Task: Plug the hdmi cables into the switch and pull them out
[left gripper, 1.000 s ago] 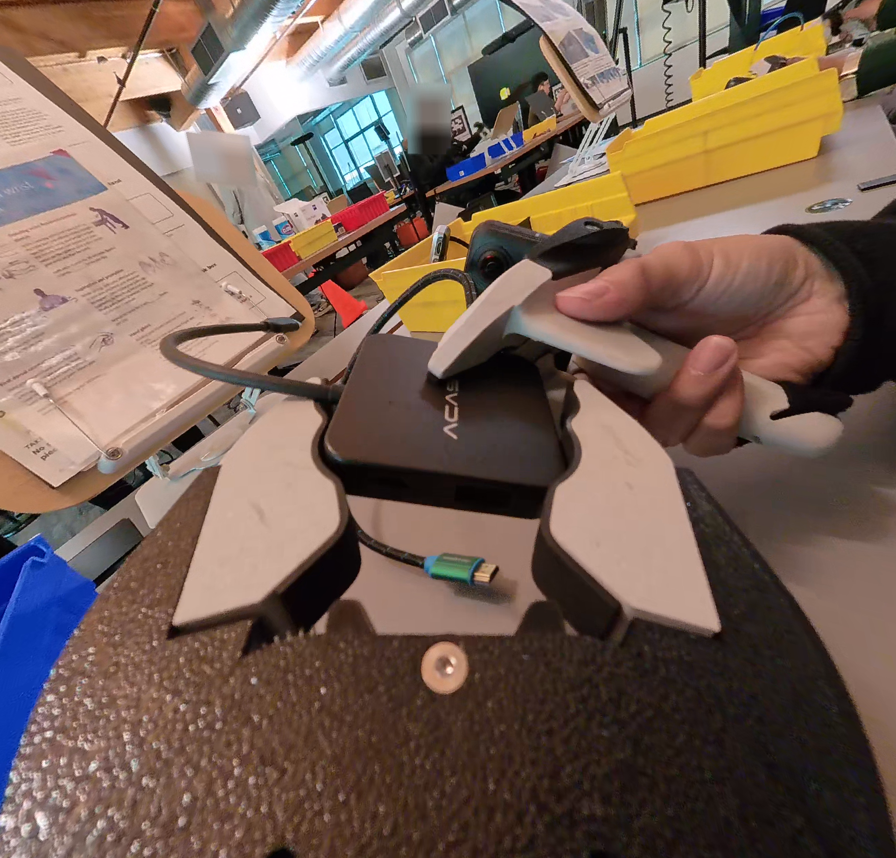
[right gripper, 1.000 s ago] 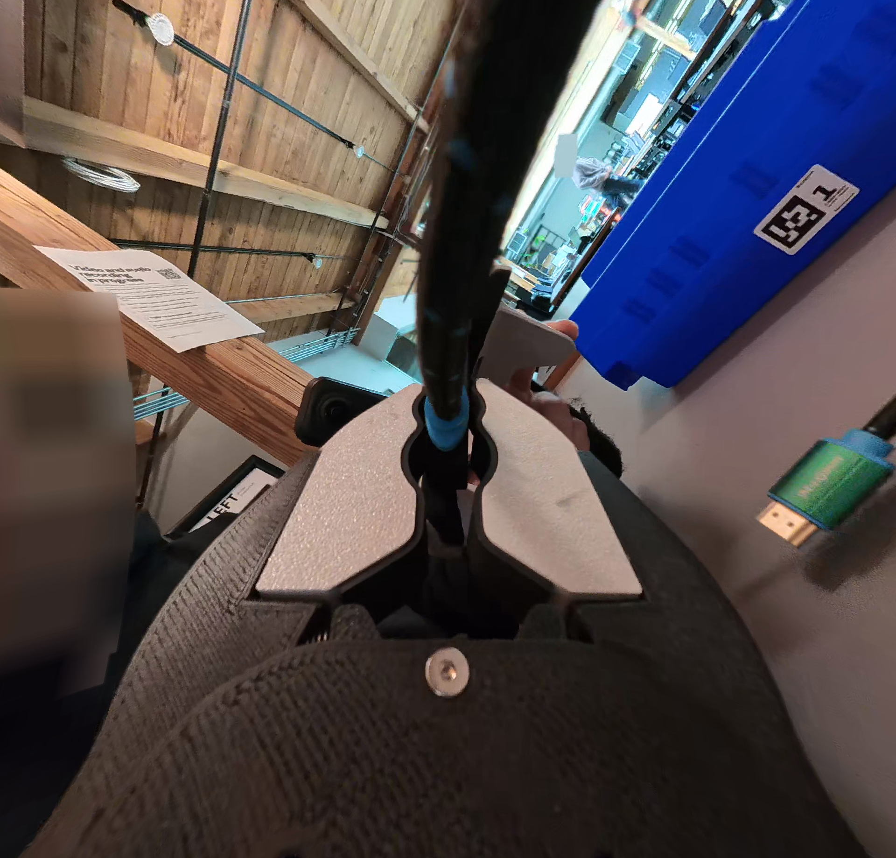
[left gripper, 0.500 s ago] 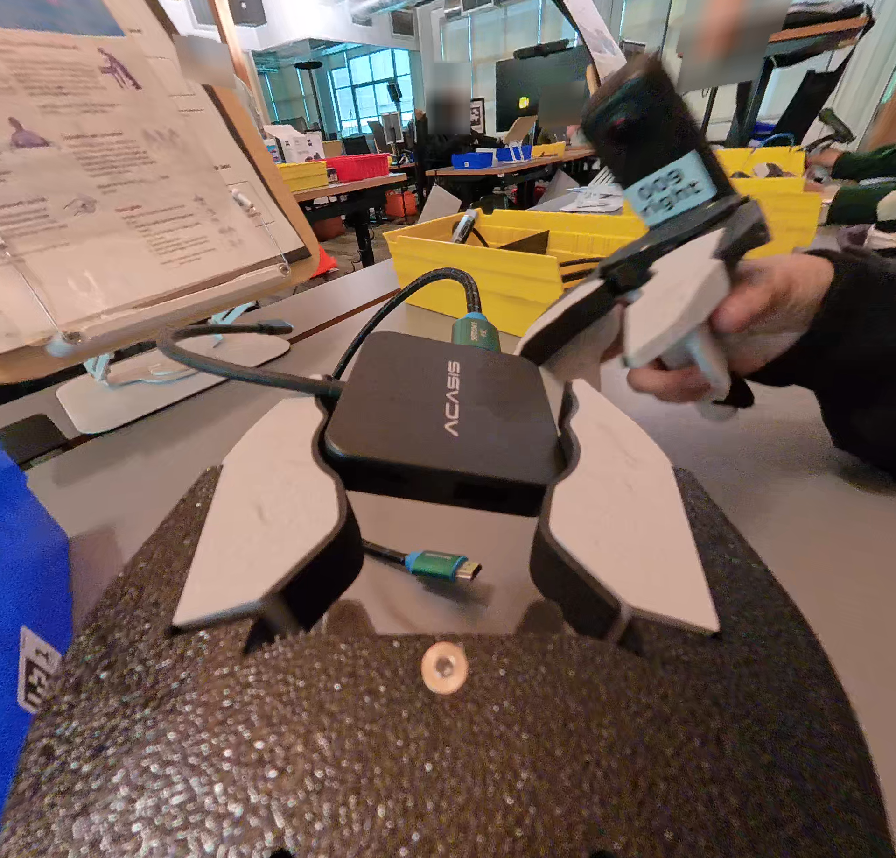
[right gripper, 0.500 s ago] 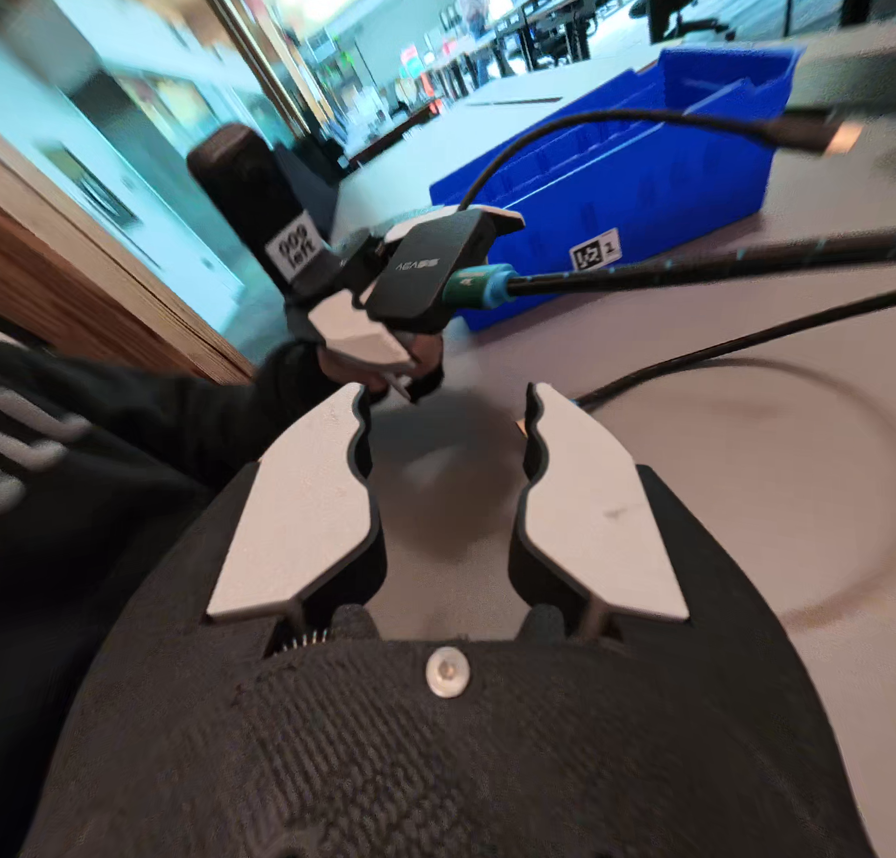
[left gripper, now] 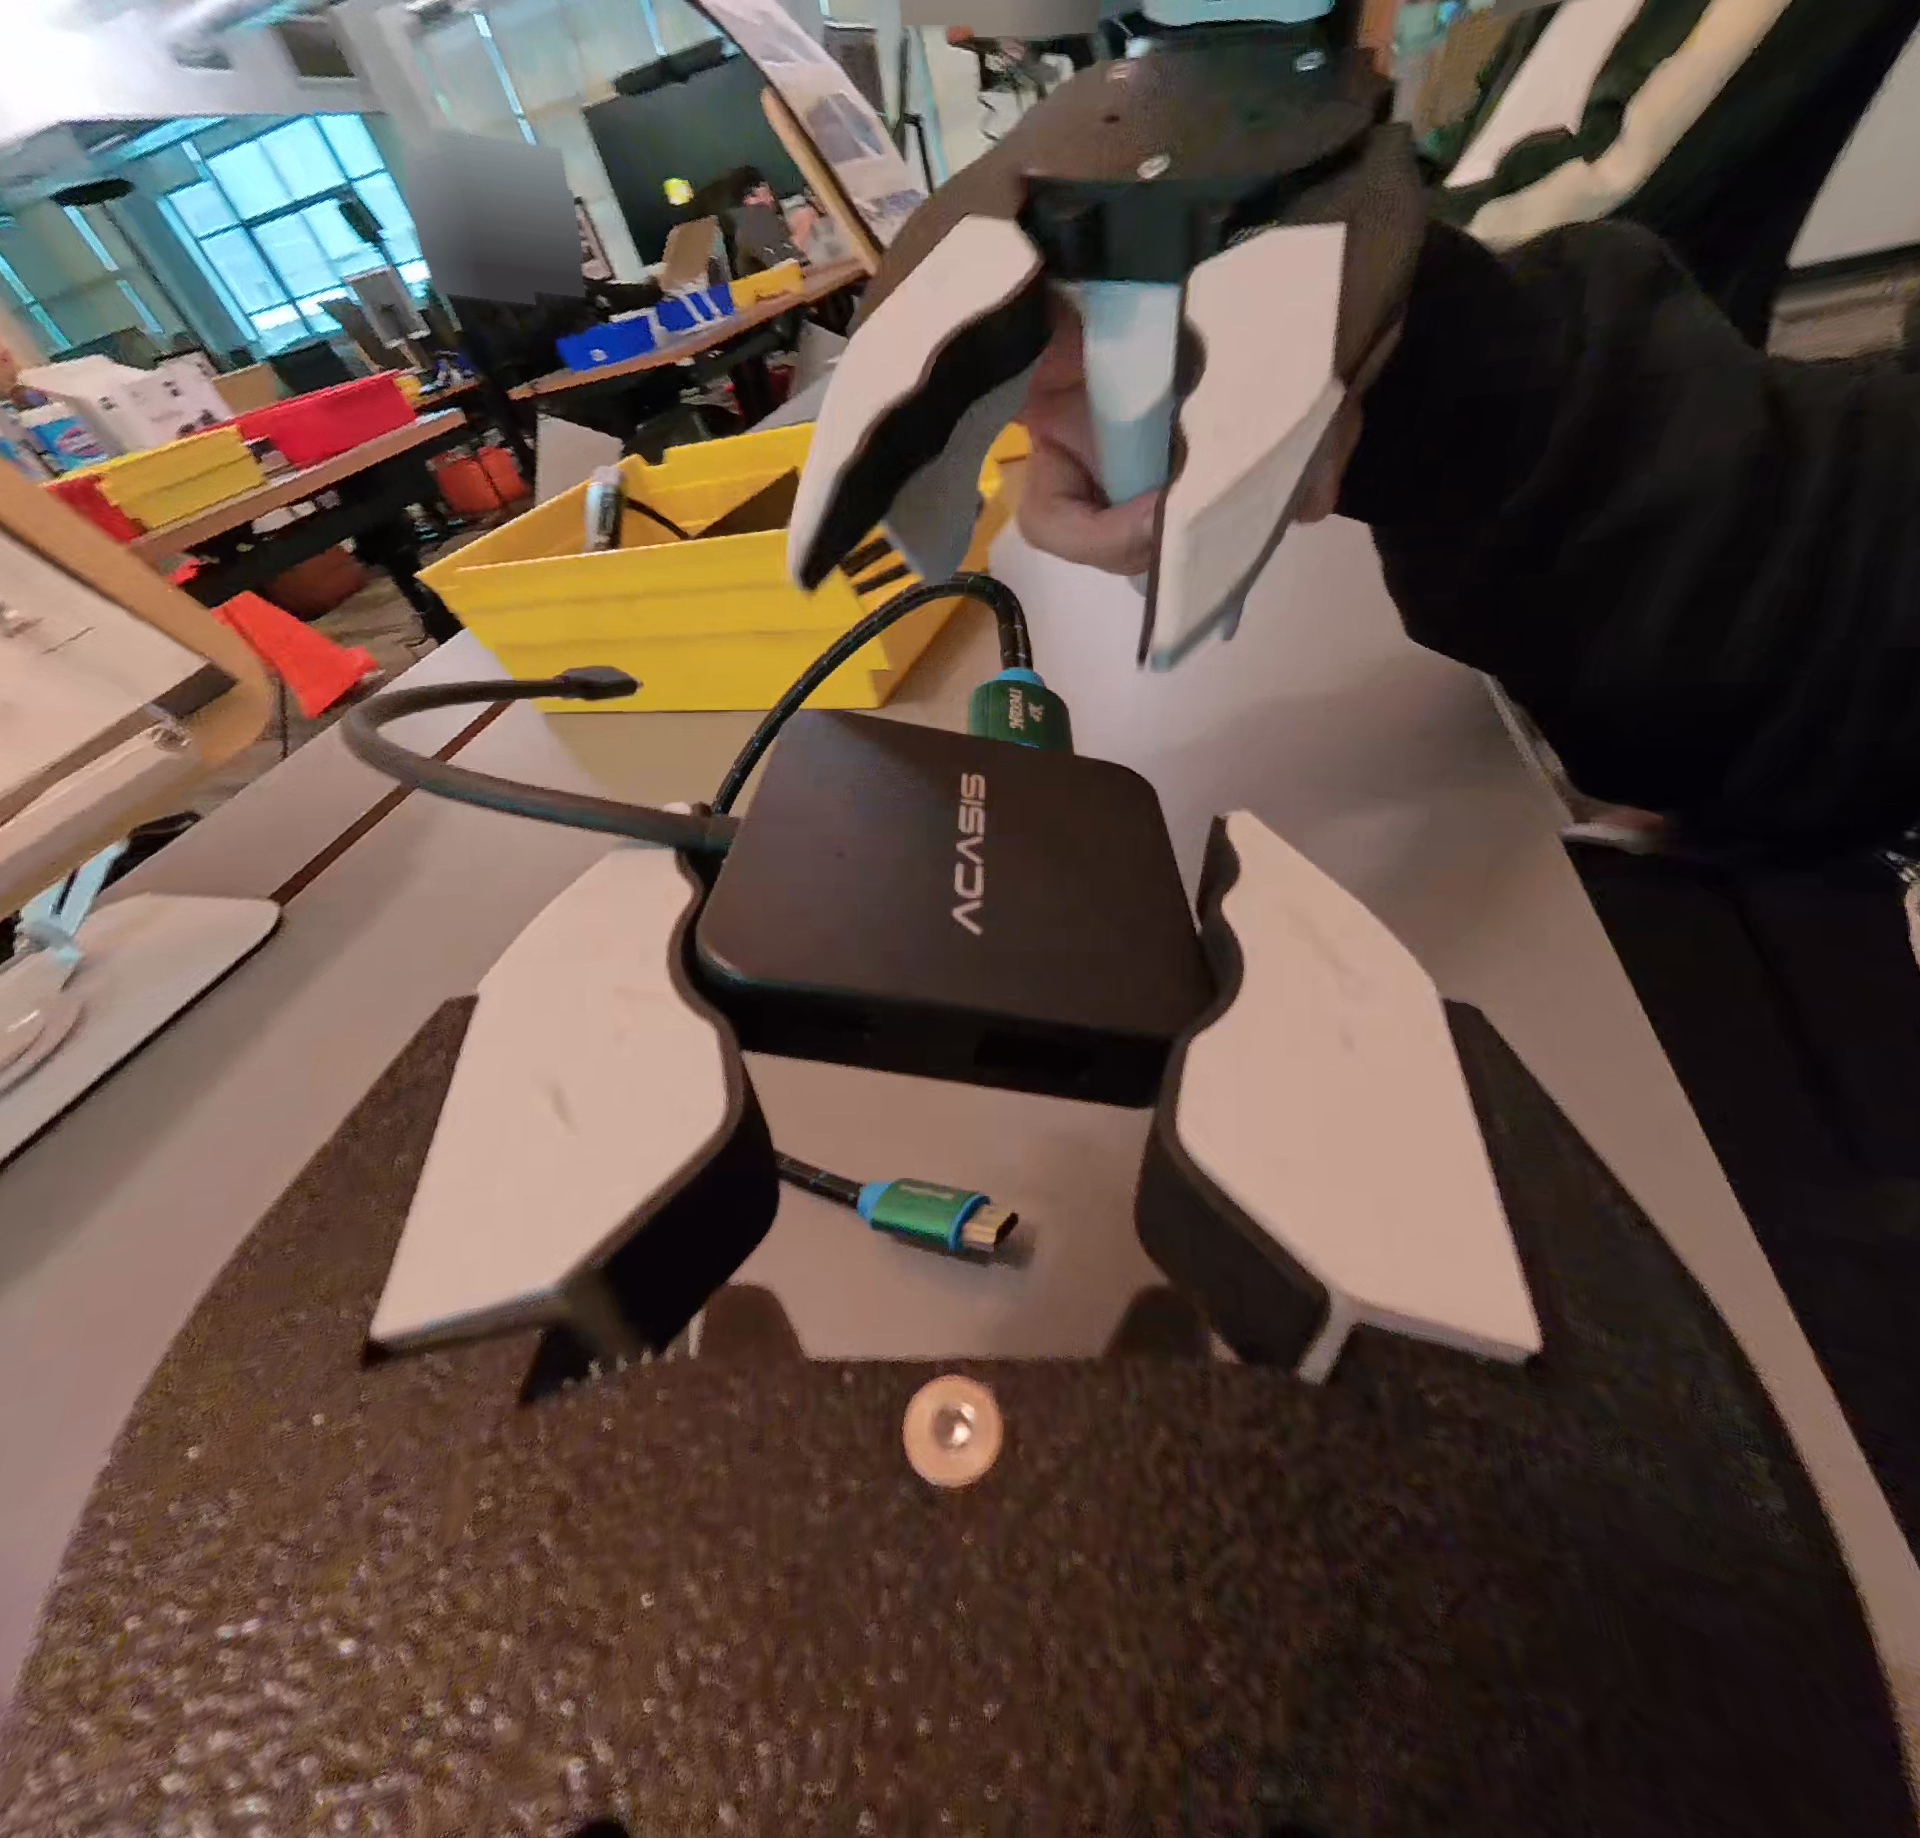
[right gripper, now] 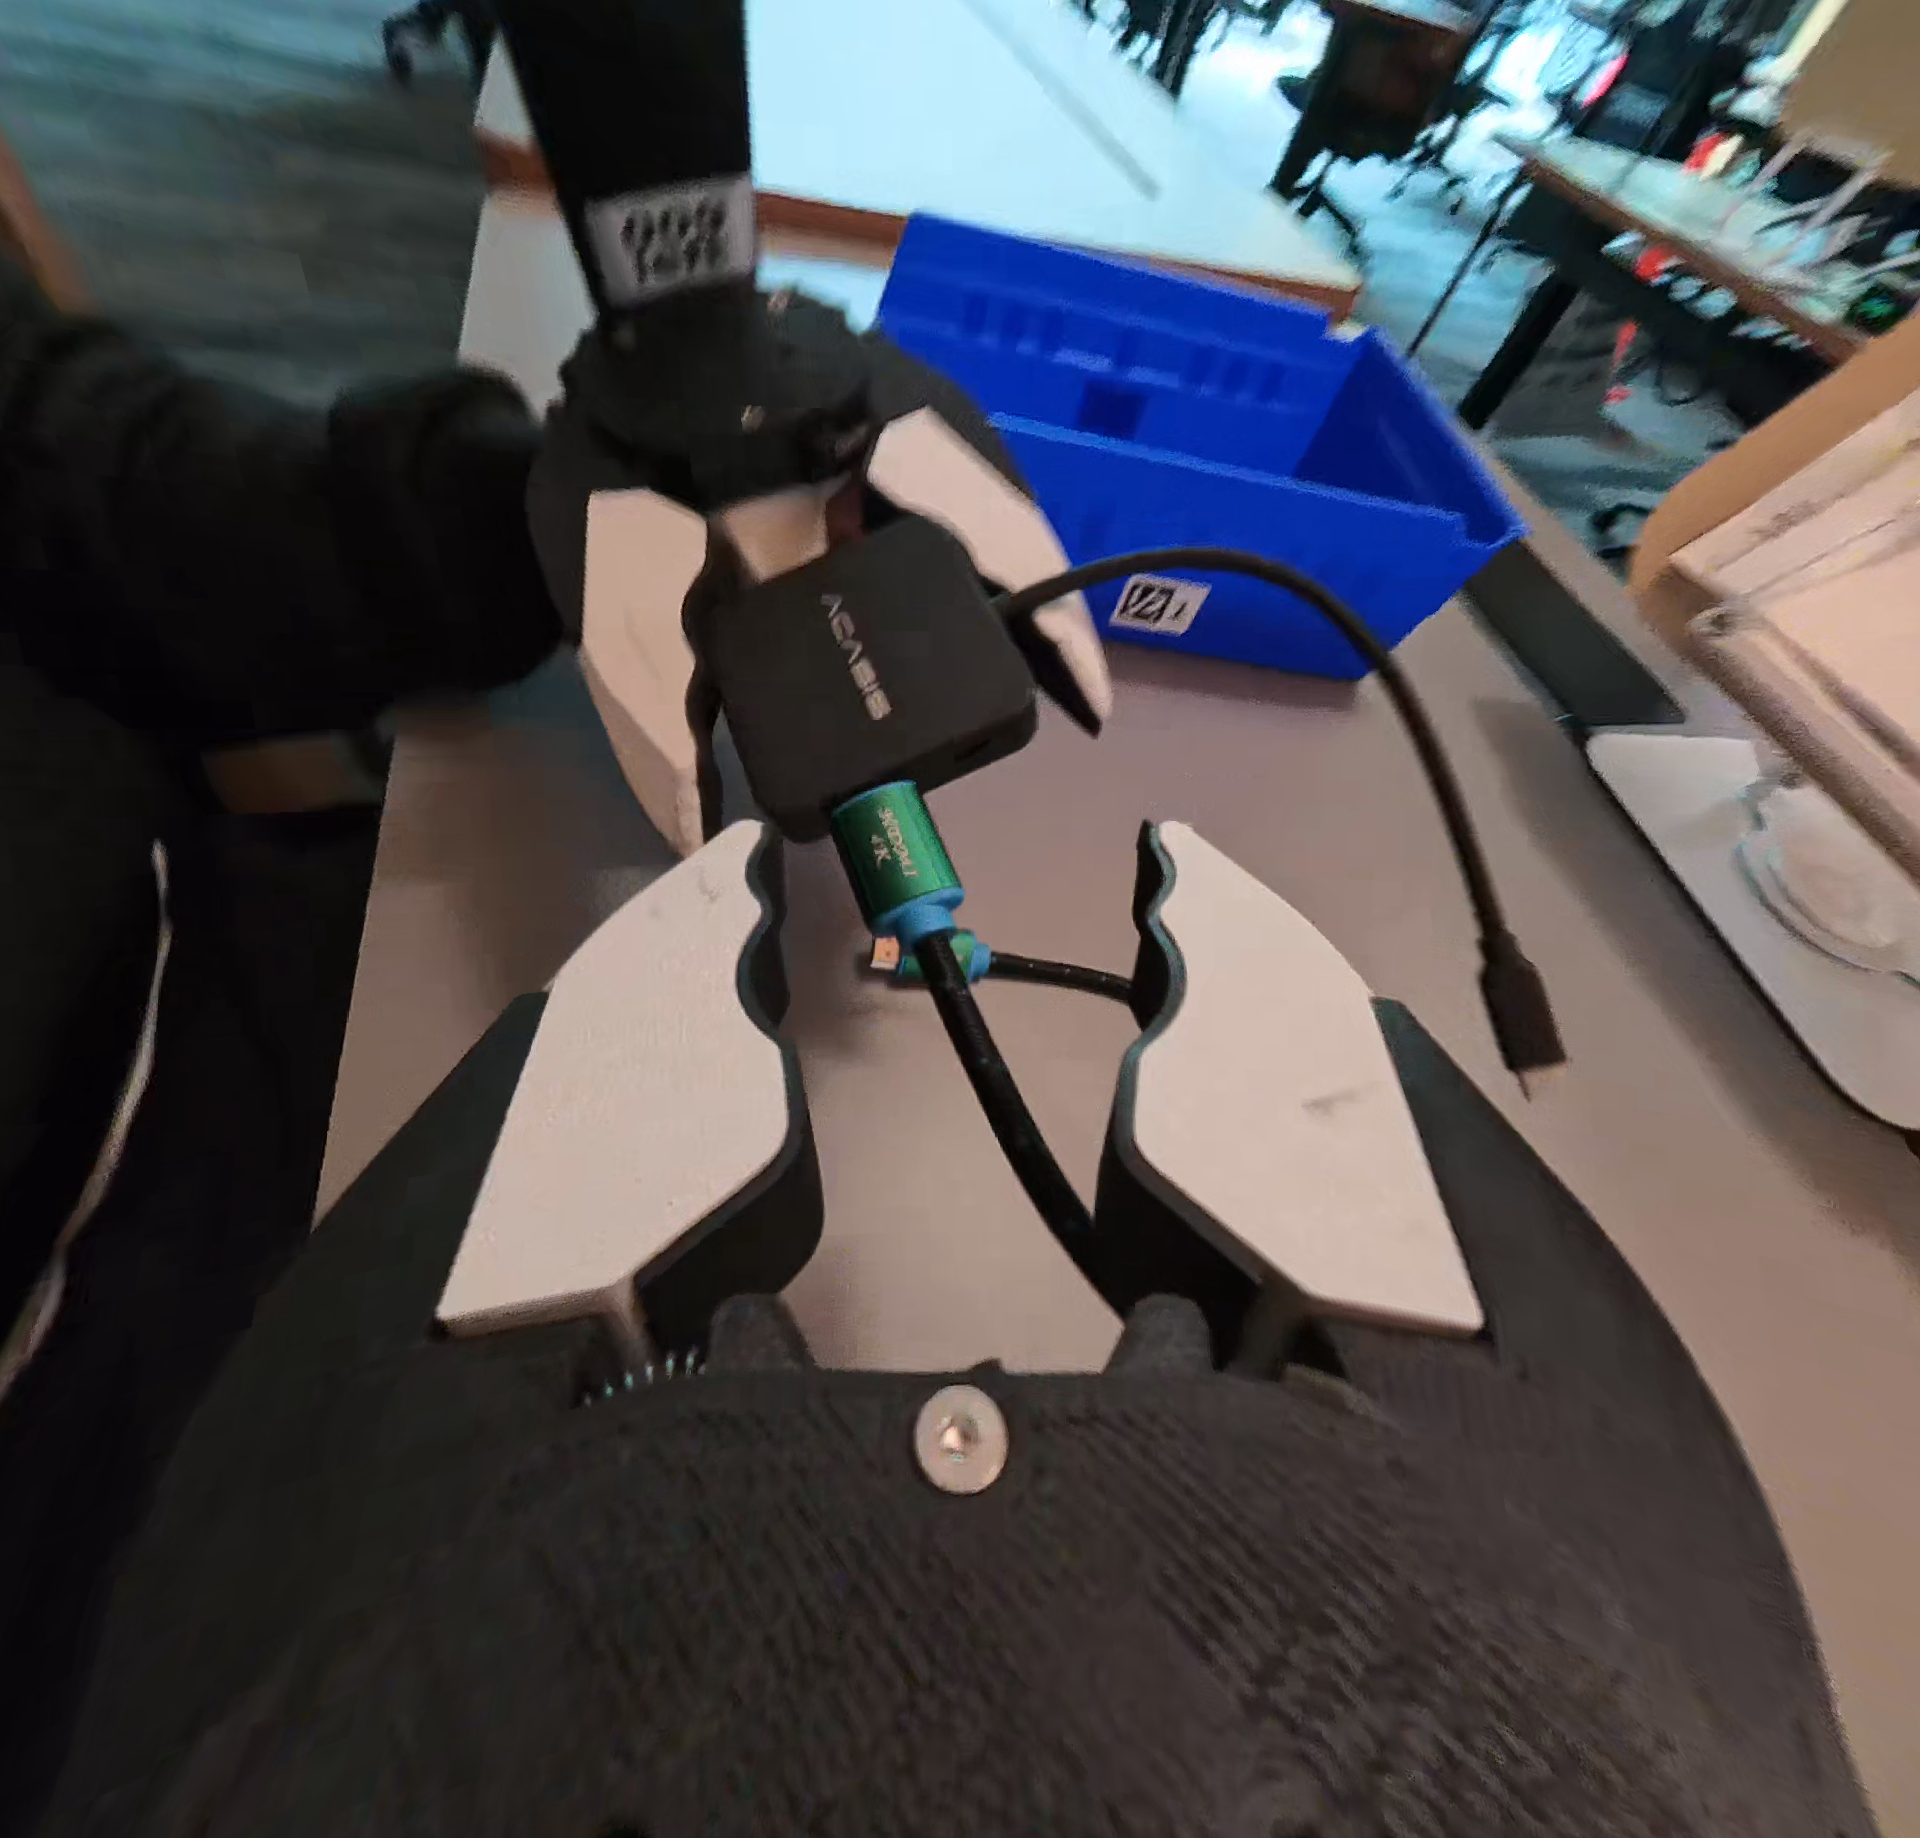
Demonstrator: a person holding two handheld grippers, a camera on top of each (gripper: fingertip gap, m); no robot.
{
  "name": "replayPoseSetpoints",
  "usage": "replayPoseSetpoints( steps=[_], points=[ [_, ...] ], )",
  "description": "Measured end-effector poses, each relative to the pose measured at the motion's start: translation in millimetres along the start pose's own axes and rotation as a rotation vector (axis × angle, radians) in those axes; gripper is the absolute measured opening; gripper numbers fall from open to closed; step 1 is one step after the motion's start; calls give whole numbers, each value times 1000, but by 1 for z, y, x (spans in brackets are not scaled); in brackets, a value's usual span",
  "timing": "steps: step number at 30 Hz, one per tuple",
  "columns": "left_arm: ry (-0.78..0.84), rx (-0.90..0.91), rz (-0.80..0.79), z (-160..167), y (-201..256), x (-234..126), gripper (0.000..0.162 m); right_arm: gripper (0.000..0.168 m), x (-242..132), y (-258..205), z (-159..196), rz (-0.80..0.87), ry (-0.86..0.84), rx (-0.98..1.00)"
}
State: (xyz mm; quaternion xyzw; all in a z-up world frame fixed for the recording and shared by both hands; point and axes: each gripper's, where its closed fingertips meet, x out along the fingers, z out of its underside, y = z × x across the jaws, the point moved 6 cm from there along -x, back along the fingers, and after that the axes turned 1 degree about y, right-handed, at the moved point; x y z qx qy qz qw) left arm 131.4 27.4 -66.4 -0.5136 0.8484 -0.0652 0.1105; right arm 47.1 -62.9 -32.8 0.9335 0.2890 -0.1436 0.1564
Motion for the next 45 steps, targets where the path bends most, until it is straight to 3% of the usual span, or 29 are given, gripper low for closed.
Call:
replayPoseSetpoints(
  steps=[5,7,11,16,21,36,45],
  points=[
    [-19,65,53,-1,10,4,87,53,10,-13,13,-95,-88,-85],
    [-31,78,72,1,11,4,87,36,11,-15,12,-150,-62,-50],
    [-21,69,87,3,12,5,87,30,10,-16,9,-184,-21,-46],
    [-19,51,90,5,11,5,88,20,12,-20,13,-164,-66,-215],
    [-2,29,99,6,11,5,87,20,12,-19,13,-178,-34,-265],
    [80,-26,111,4,8,0,88,19,18,-14,12,-279,143,-51],
    [80,-44,101,5,4,-4,87,19,25,-11,15,-252,235,-123]
  ],
)
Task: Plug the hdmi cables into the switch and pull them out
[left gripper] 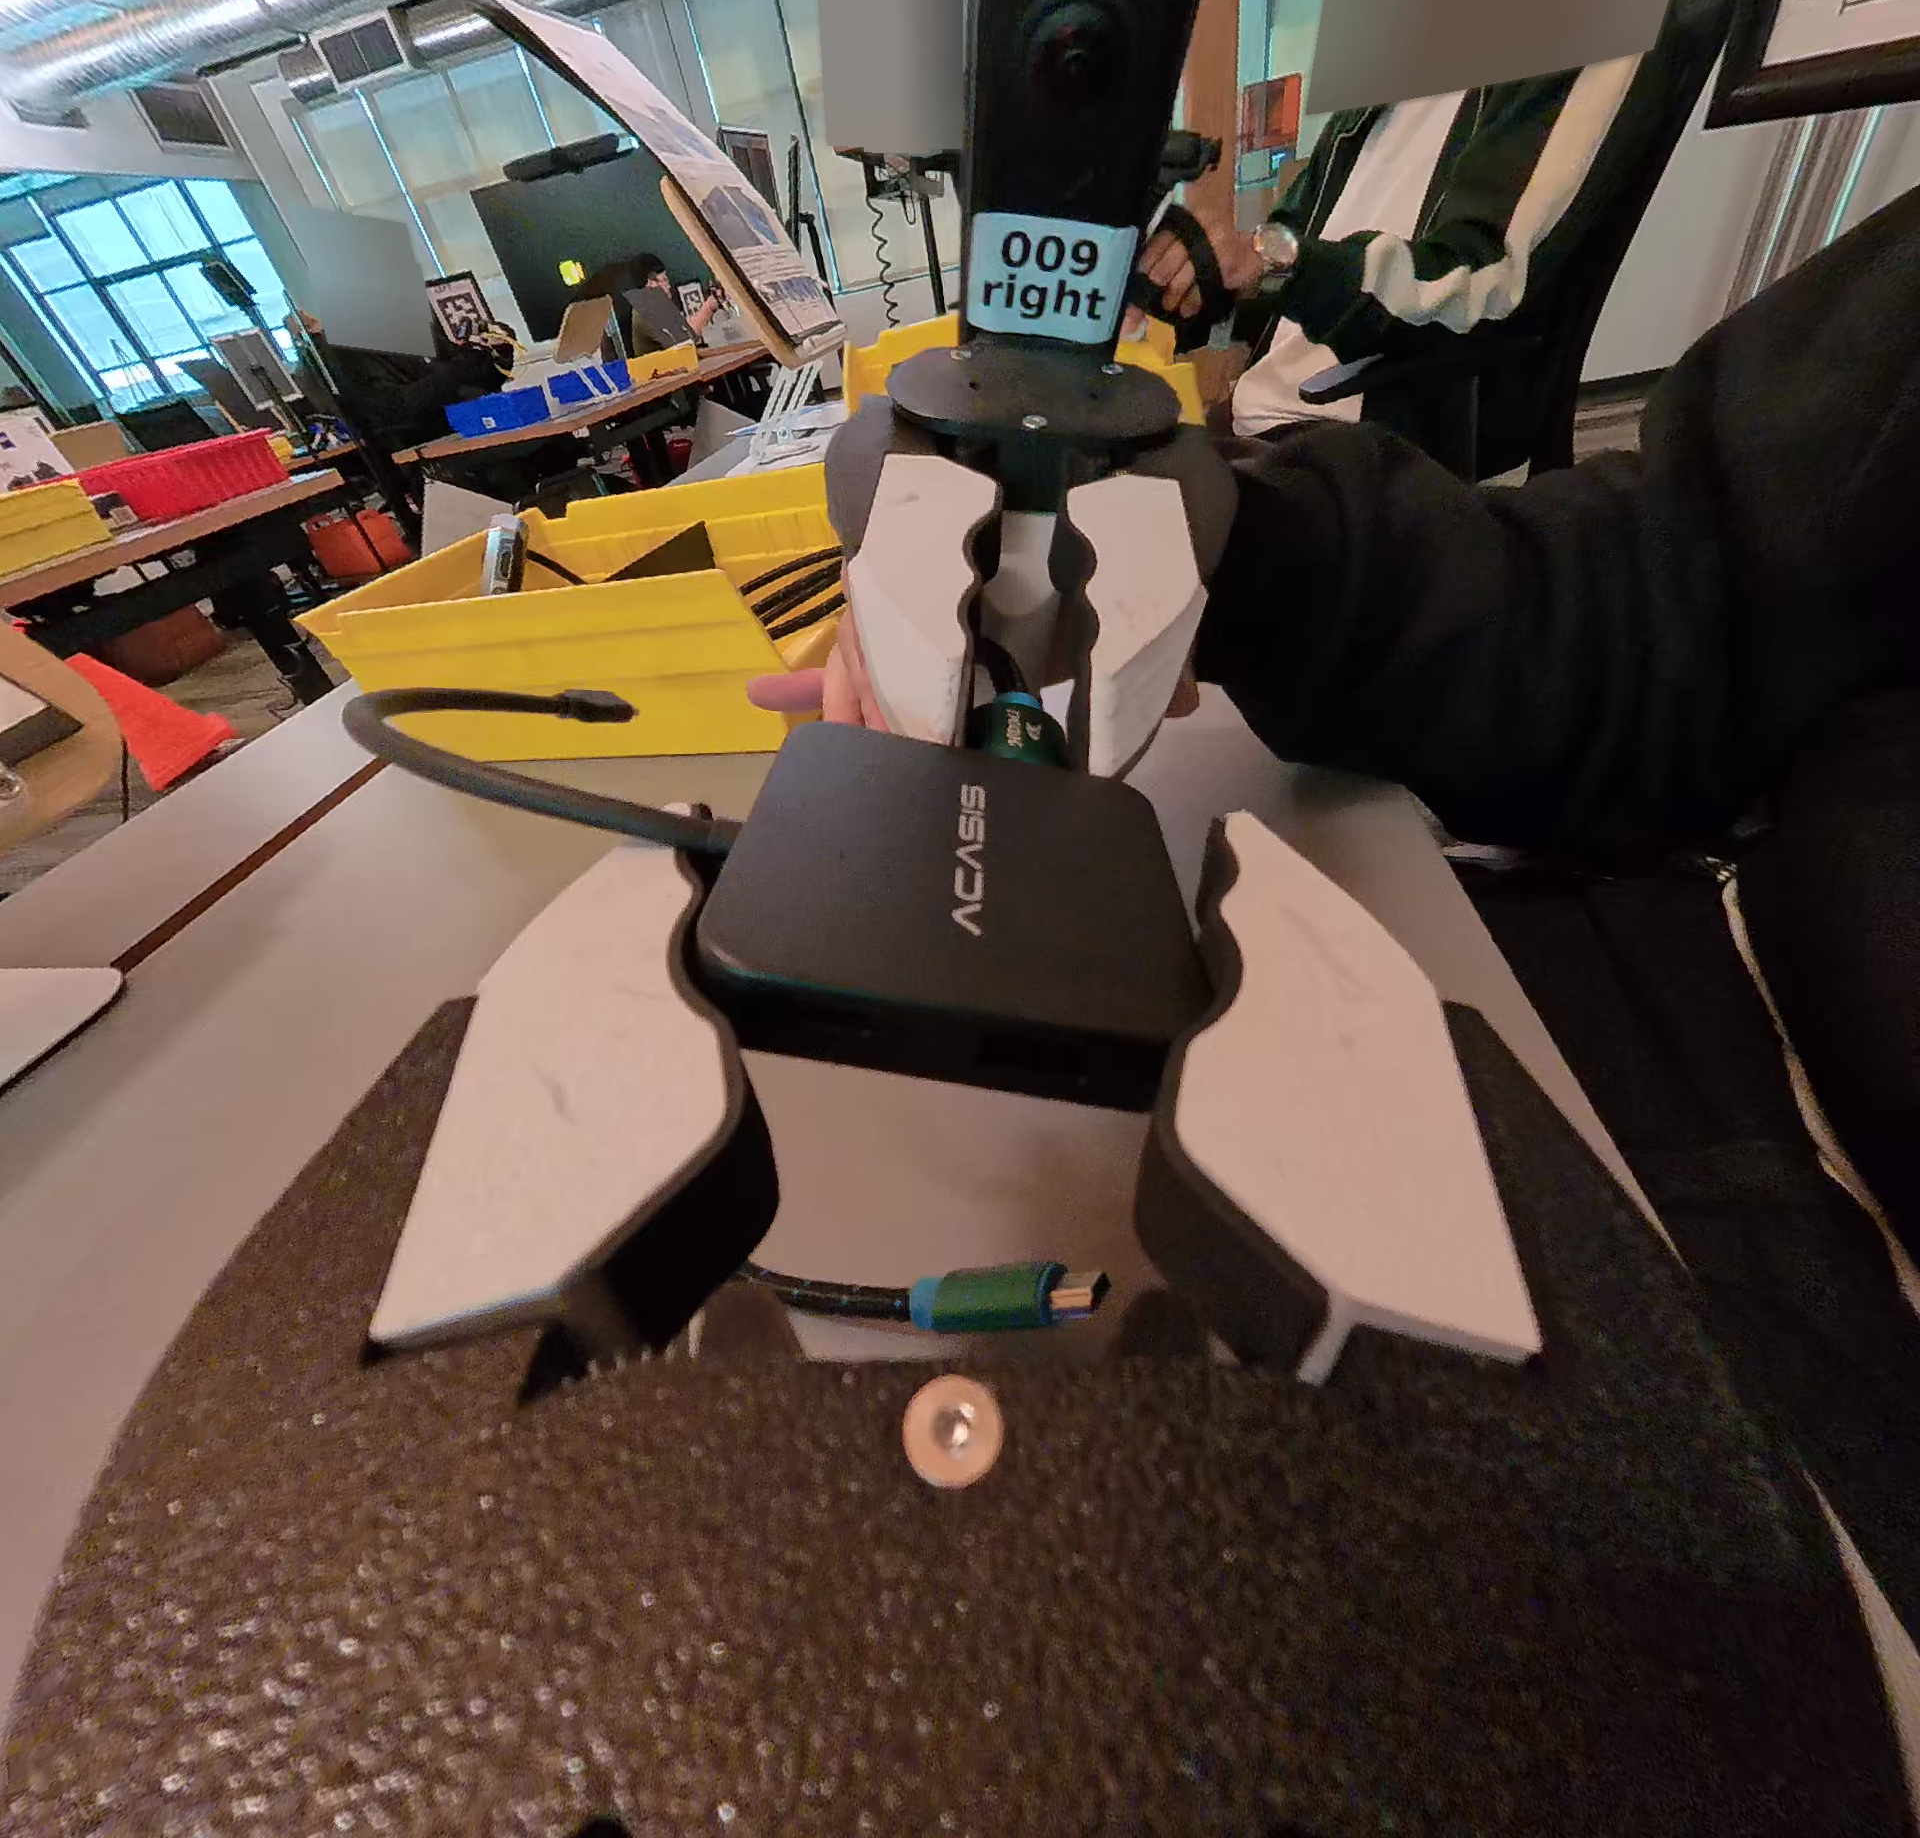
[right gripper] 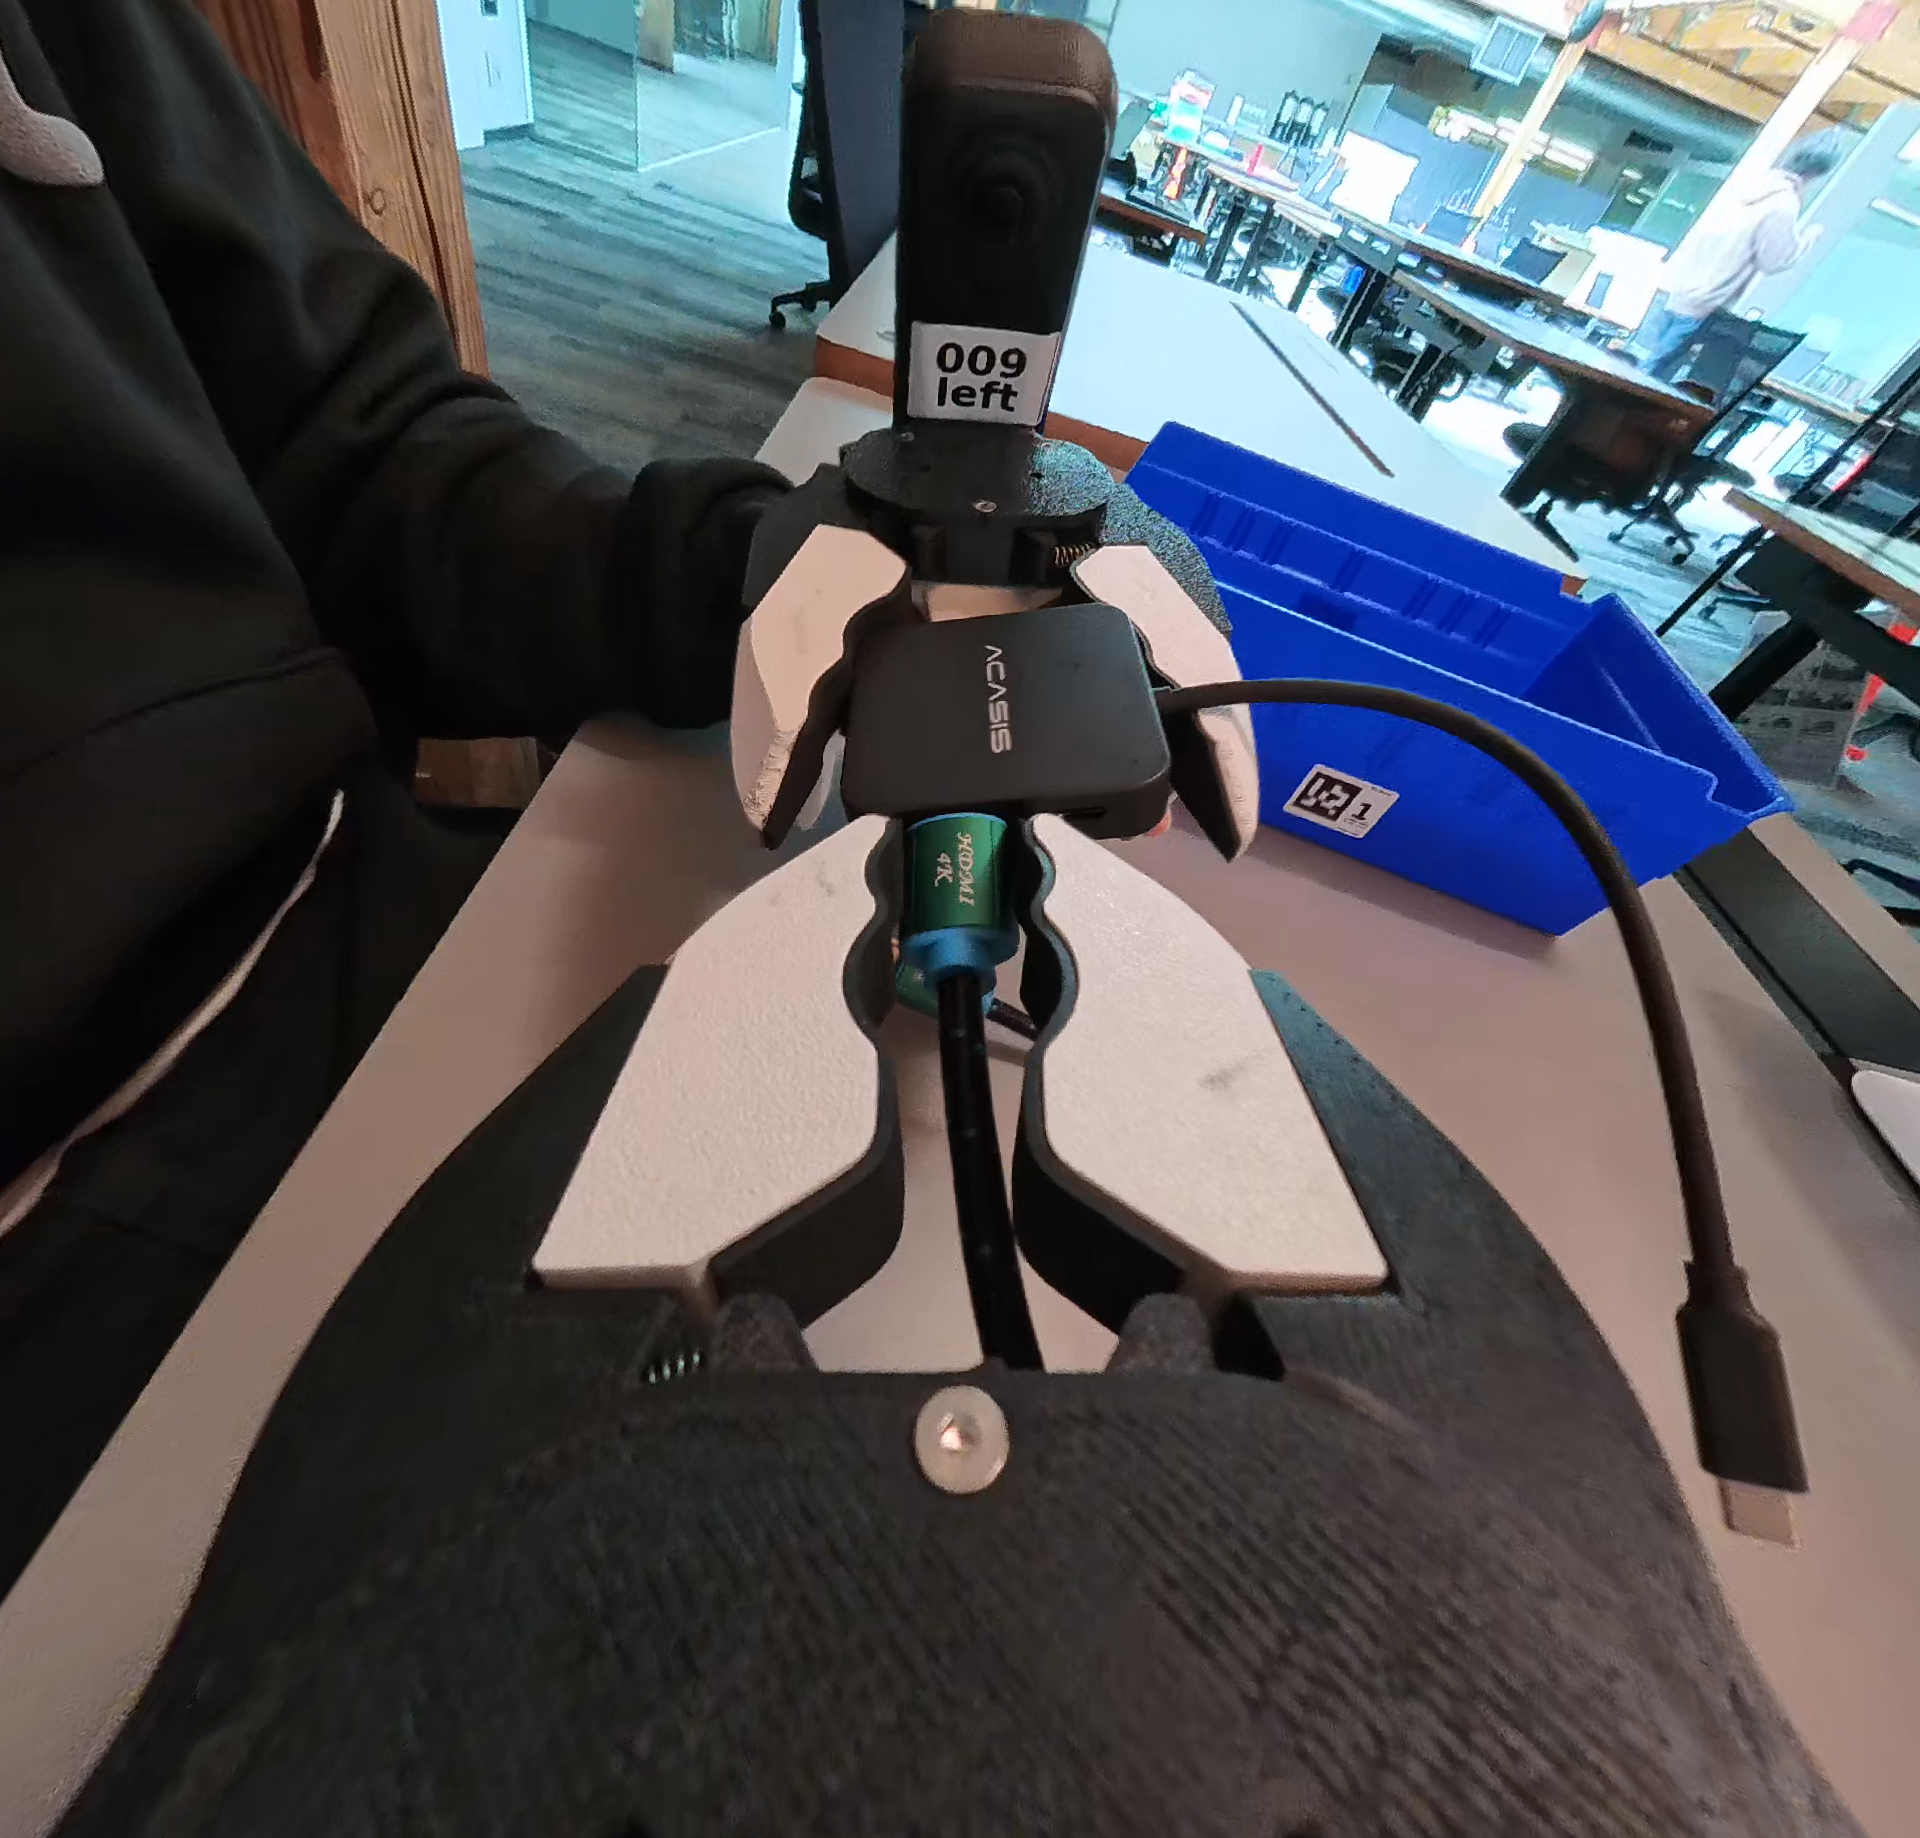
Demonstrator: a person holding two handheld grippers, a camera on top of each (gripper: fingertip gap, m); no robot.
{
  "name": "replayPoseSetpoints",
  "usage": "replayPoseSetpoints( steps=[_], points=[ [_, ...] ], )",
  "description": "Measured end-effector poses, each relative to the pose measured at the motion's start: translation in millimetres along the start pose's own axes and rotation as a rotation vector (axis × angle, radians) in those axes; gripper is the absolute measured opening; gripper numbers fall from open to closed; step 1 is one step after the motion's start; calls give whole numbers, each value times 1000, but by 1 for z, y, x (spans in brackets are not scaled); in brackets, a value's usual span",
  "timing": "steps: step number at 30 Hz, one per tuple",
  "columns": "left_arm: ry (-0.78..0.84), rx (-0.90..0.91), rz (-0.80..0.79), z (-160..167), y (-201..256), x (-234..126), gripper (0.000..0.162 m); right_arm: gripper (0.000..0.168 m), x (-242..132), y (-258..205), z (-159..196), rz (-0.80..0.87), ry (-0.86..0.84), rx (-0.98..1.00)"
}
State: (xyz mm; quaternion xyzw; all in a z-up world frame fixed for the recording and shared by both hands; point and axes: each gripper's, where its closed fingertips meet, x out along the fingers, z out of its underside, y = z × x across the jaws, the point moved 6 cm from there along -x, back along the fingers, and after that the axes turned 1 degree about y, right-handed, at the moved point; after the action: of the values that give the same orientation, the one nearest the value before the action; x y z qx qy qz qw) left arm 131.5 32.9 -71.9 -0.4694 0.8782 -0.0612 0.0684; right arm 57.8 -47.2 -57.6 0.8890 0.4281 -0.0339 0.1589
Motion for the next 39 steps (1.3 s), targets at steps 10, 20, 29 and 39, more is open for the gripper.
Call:
replayPoseSetpoints(
  steps=[10,20,29,39],
  points=[
    [-25,-2,0,2,-1,-2,87,19,3,0,4,-13,30,21],
    [-4,-29,-6,2,-4,-8,87,19,8,4,2,2,24,14],
    [105,-22,-176,-47,-25,-67,87,18,-78,34,7,224,-22,80],
    [81,111,-207,-68,-14,-70,87,0,-103,29,-50,417,180,-113]
  ],
)
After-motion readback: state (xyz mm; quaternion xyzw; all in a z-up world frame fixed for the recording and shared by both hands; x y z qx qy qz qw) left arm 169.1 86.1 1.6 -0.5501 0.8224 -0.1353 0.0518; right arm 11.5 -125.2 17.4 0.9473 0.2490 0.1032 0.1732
